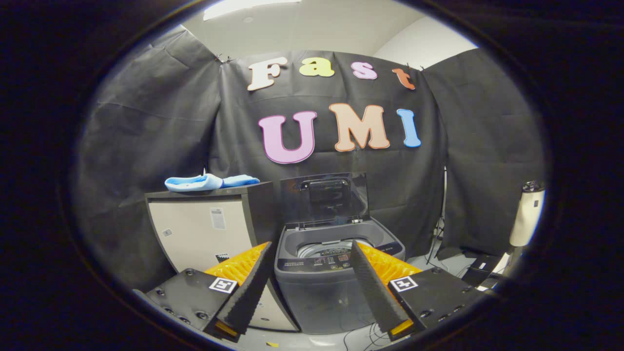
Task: Put the clothes into the washing machine and then close the washing machine lid.
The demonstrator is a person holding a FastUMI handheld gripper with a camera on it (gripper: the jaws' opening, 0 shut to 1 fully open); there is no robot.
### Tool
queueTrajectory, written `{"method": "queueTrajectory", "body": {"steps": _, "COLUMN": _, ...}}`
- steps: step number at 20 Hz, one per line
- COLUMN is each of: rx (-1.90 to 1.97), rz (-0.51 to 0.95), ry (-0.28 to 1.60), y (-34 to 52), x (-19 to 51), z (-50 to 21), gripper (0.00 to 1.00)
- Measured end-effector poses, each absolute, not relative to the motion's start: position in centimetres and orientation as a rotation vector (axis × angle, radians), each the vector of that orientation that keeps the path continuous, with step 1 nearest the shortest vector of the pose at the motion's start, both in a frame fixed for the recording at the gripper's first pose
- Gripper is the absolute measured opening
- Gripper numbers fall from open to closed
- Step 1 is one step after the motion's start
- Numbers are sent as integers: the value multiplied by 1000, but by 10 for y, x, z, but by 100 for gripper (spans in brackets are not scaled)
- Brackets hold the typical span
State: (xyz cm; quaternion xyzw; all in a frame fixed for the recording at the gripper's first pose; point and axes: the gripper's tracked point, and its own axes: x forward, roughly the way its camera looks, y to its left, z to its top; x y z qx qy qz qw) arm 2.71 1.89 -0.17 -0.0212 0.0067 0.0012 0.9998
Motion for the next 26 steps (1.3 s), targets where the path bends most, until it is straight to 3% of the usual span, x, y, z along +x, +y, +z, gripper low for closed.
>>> {"method": "queueTrajectory", "body": {"steps": 6, "rx": 34, "rz": 60, "ry": 59, "y": 75, "x": 73, "z": 21, "gripper": 97}}
{"method": "queueTrajectory", "body": {"steps": 11, "rx": -121, "rz": -10, "ry": 38, "y": 110, "x": 116, "z": 68, "gripper": 97}}
{"method": "queueTrajectory", "body": {"steps": 20, "rx": -70, "rz": 175, "ry": 8, "y": 244, "x": 187, "z": 133, "gripper": 97}}
{"method": "queueTrajectory", "body": {"steps": 26, "rx": -137, "rz": 279, "ry": 202, "y": 322, "x": 256, "z": 114, "gripper": 97}}
